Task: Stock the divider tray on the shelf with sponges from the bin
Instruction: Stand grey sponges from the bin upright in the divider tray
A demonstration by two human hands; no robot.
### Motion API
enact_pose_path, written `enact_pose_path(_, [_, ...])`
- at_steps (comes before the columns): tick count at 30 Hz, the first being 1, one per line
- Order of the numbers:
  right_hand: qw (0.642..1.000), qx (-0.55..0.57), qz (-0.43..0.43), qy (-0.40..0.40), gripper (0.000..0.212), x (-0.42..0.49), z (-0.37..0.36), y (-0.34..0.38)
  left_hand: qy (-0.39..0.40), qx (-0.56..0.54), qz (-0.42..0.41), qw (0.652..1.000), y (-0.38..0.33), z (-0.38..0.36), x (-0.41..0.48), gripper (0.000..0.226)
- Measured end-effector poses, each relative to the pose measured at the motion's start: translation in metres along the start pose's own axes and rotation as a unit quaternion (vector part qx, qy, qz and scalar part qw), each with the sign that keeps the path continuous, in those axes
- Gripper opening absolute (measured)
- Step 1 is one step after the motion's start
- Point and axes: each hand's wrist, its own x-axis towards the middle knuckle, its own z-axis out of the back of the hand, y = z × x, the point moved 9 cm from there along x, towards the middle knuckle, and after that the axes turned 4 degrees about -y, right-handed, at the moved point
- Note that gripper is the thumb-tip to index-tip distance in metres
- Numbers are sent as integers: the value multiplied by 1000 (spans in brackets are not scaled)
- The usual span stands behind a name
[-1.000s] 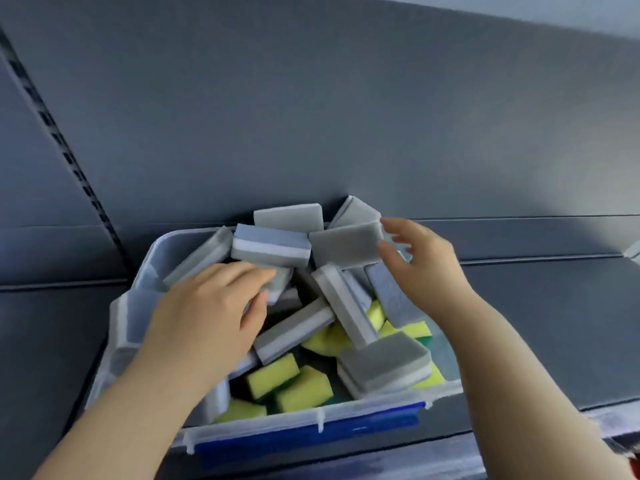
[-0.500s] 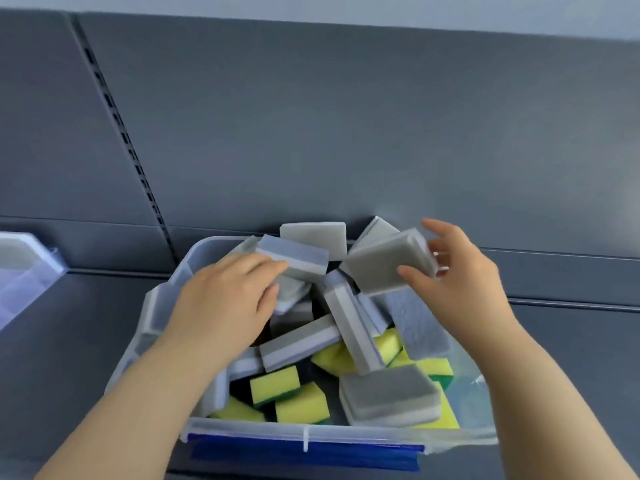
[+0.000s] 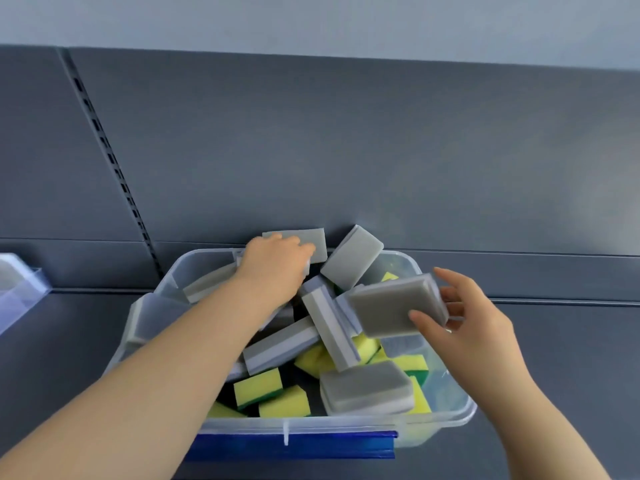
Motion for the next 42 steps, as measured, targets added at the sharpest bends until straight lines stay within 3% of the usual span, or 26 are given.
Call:
enact_pose_path(2, [1000, 7, 1, -5, 56, 0, 2, 1, -65, -140, 57, 986, 22, 30, -6, 42])
enact_pose_path(3, [1000, 12, 3, -5, 55, 0, 2, 3, -88, -236, 87, 964, 35, 44, -11, 45])
enact_pose_path(7, [999, 23, 24, 0, 51, 2, -2, 17, -164, -520, 138, 827, 70, 85, -36, 40])
enact_pose_path(11, [998, 22, 51, 16, 49, 4, -14, 31, -99, -700, 183, 684, 76, 61, -51, 31])
enact_pose_path(12, [998, 23, 56, 20, 47, 4, -16, 34, -80, -709, 197, 672, 77, 51, -54, 30])
enact_pose_path(18, [997, 21, 72, 30, 45, 2, -27, 44, -13, -618, 203, 759, 87, 2, -72, 34])
enact_pose_path(22, [997, 15, 69, 27, 45, 5, -30, 42, 35, -517, 174, 837, 84, -6, -78, 68])
enact_pose_path(25, [997, 12, 67, 30, 47, 7, -32, 42, 55, -282, 125, 950, 75, 3, -79, 86])
enact_pose_path(27, [997, 14, 63, 37, 47, 9, -32, 42, 3, -152, 76, 985, 70, 18, -76, 87])
enact_pose_path(29, [998, 25, 48, 42, 48, 13, -32, 40, -57, -111, -23, 992, 53, 31, -71, 84])
enact_pose_path(31, [998, 34, 29, 49, 48, 20, -32, 37, -39, -84, -99, 991, 36, 33, -66, 77])
enact_pose_path(35, [996, 58, -7, 63, 42, 35, -32, 28, 124, 0, -102, 987, 24, 11, -57, 72])
enact_pose_path(42, [983, 161, -67, 57, 46, 39, -33, 9, 159, 53, -177, 970, 3, 14, -59, 73])
